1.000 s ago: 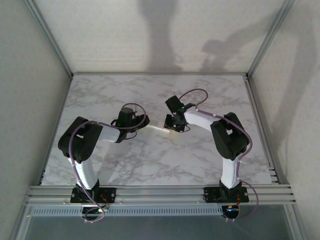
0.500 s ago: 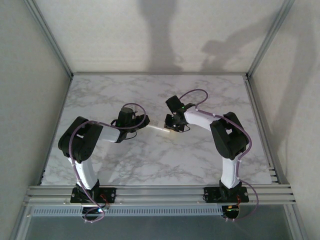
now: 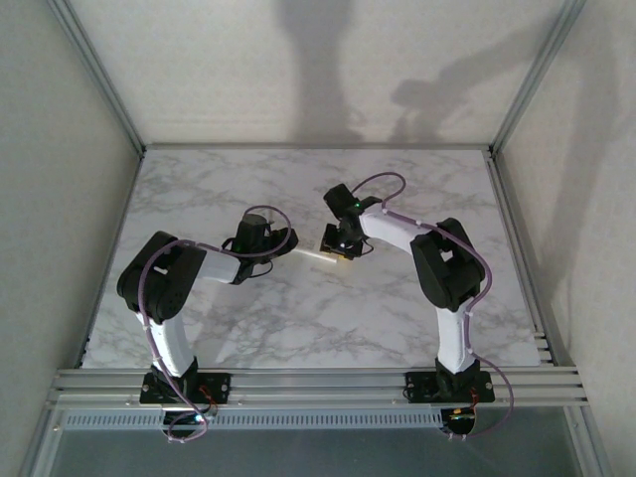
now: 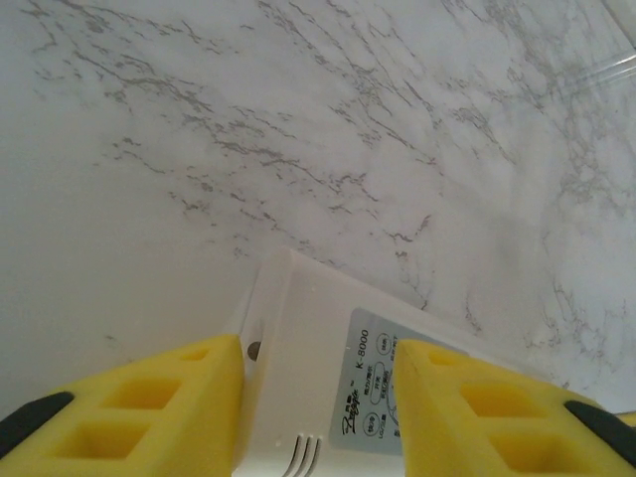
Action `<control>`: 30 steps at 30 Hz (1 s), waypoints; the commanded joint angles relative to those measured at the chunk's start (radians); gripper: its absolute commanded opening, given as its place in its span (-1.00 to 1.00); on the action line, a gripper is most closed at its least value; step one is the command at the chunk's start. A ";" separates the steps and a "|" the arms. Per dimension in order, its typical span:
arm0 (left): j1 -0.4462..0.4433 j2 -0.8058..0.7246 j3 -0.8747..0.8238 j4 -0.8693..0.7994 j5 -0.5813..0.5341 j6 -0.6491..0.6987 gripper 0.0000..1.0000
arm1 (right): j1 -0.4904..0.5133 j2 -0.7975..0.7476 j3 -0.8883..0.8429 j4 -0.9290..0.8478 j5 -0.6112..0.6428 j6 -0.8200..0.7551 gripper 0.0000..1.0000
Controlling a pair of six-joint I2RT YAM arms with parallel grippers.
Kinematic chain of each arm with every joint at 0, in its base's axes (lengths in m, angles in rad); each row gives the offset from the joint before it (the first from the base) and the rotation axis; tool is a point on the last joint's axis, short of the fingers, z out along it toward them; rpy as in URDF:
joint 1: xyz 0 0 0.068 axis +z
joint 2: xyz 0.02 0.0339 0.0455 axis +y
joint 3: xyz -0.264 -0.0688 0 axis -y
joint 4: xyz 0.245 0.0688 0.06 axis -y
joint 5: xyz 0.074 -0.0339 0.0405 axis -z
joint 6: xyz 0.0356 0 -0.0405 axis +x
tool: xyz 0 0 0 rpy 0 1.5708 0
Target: Load the batteries into the remote control
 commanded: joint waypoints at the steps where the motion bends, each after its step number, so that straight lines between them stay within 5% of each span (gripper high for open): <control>1: -0.035 -0.001 0.048 -0.061 0.050 0.019 -0.12 | 0.044 -0.052 -0.012 0.132 -0.063 -0.055 0.04; 7: 0.002 -0.051 0.095 -0.132 0.028 0.033 0.04 | 0.044 -0.184 -0.114 0.087 0.071 -0.249 0.45; 16: 0.048 -0.202 0.082 -0.220 -0.044 0.010 0.96 | 0.042 -0.153 -0.112 0.153 0.135 -0.630 0.71; 20: 0.050 -0.301 0.049 -0.265 -0.069 0.001 0.99 | 0.035 -0.070 -0.054 0.142 0.097 -0.700 0.95; 30: 0.057 -0.473 -0.024 -0.319 -0.141 -0.003 0.99 | 0.037 -0.002 -0.049 0.136 -0.037 -0.735 0.98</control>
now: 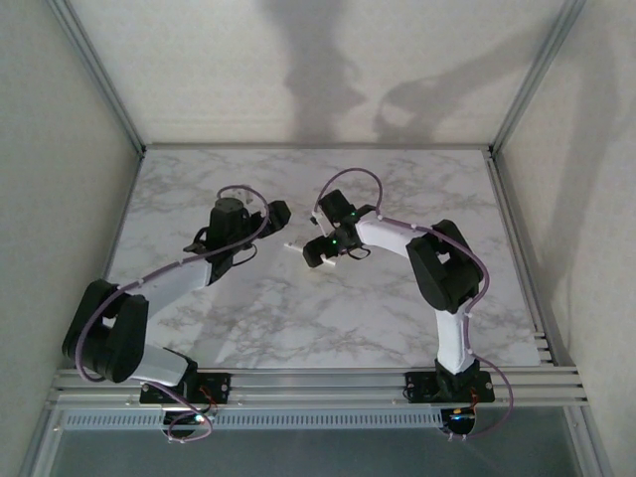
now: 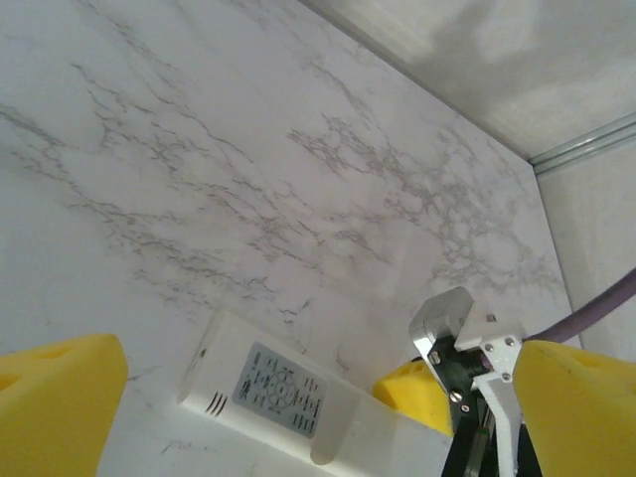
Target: Load the batteries into the remote control
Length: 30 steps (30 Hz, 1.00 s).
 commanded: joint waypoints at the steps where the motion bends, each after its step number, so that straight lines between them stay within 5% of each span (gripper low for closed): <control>1: 0.012 -0.047 -0.026 -0.039 -0.051 -0.010 0.99 | 0.013 -0.008 0.000 -0.013 -0.057 -0.035 0.97; 16: 0.018 -0.112 -0.068 -0.033 -0.041 -0.025 0.99 | 0.123 0.016 -0.074 0.019 0.168 -0.094 0.62; 25: 0.019 -0.213 -0.116 -0.039 -0.055 -0.058 0.99 | 0.126 -0.025 -0.095 0.038 0.115 -0.053 -0.08; 30: 0.026 -0.255 -0.113 -0.025 -0.004 -0.082 0.99 | 0.124 -0.136 -0.120 0.081 0.011 0.048 -0.10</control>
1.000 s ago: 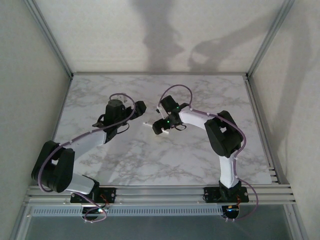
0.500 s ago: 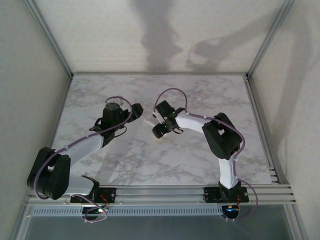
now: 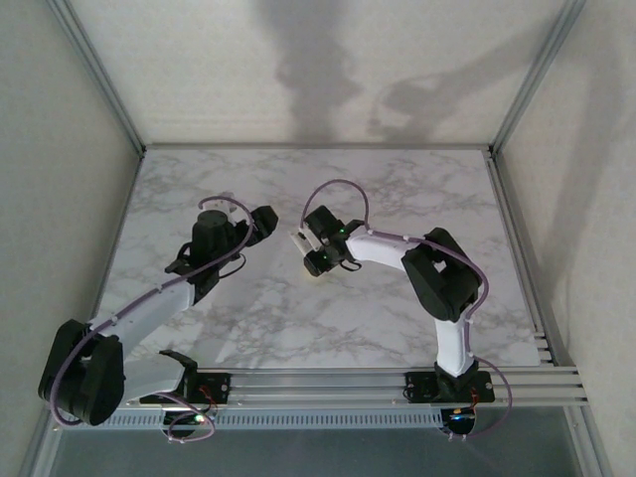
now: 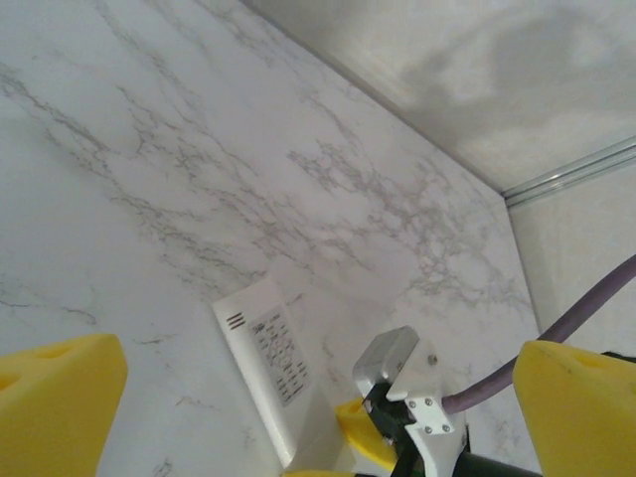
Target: Load the batteries into the remote control
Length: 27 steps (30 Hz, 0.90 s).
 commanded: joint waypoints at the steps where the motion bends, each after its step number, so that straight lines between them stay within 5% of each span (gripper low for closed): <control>1: 0.020 -0.037 -0.007 0.024 0.045 -0.038 0.99 | 0.004 -0.104 -0.034 0.031 -0.129 0.109 -0.10; 7: 0.056 -0.067 -0.011 0.150 0.183 -0.134 0.97 | -0.031 -0.255 -0.115 0.210 -0.377 0.327 -0.10; 14: 0.086 -0.066 -0.031 0.386 0.295 -0.281 0.99 | -0.145 -0.379 -0.238 0.649 -0.653 0.683 -0.08; 27: 0.103 0.167 -0.025 0.900 0.519 -0.586 0.98 | -0.177 -0.394 -0.253 1.054 -0.810 1.019 -0.05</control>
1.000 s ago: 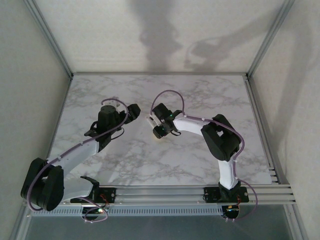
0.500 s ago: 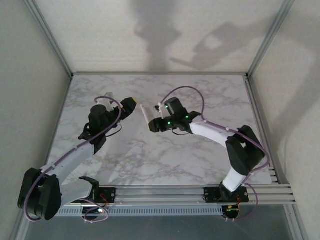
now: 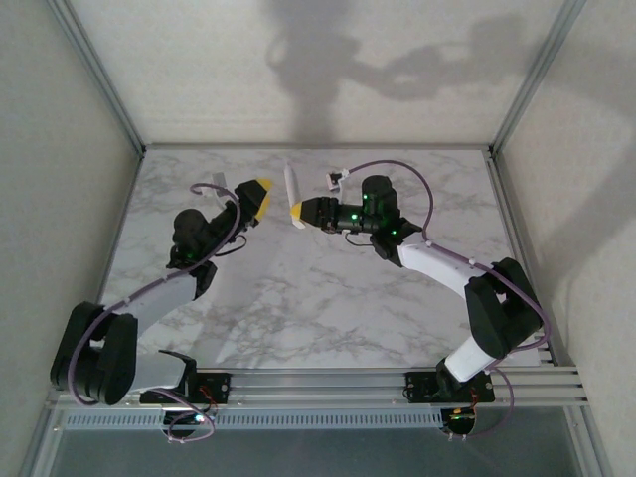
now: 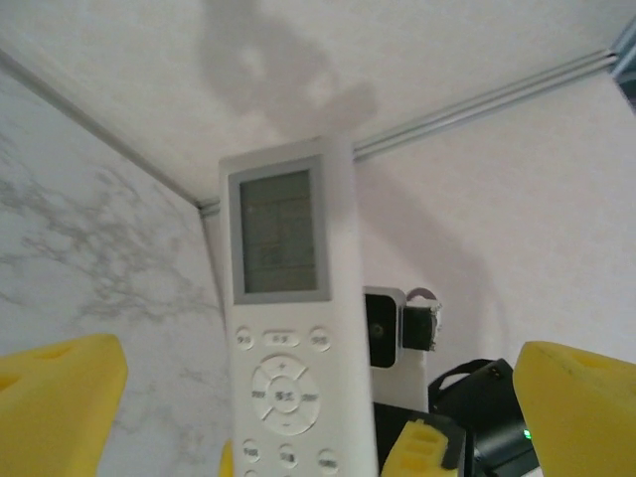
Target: Load the batteries into the remote control
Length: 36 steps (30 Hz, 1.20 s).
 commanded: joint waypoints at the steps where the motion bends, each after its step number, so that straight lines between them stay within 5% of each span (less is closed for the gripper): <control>1: 0.007 0.051 0.016 0.234 0.089 -0.120 0.97 | -0.007 -0.019 -0.001 0.195 -0.071 0.120 -0.05; 9: -0.013 0.161 0.049 0.428 0.133 -0.234 0.91 | 0.006 0.020 0.006 0.277 -0.107 0.187 -0.08; 20: -0.074 0.201 0.108 0.435 0.138 -0.219 0.74 | 0.026 0.045 0.005 0.323 -0.117 0.215 -0.09; 28: -0.082 0.214 0.112 0.424 0.119 -0.217 0.33 | 0.027 0.035 -0.013 0.325 -0.113 0.217 -0.06; 31: -0.081 0.190 0.112 0.346 0.108 -0.175 0.18 | 0.026 0.031 -0.024 0.318 -0.107 0.212 0.09; 36: -0.082 0.138 0.119 0.137 0.067 -0.056 0.12 | 0.013 -0.016 -0.053 0.188 -0.039 0.138 0.76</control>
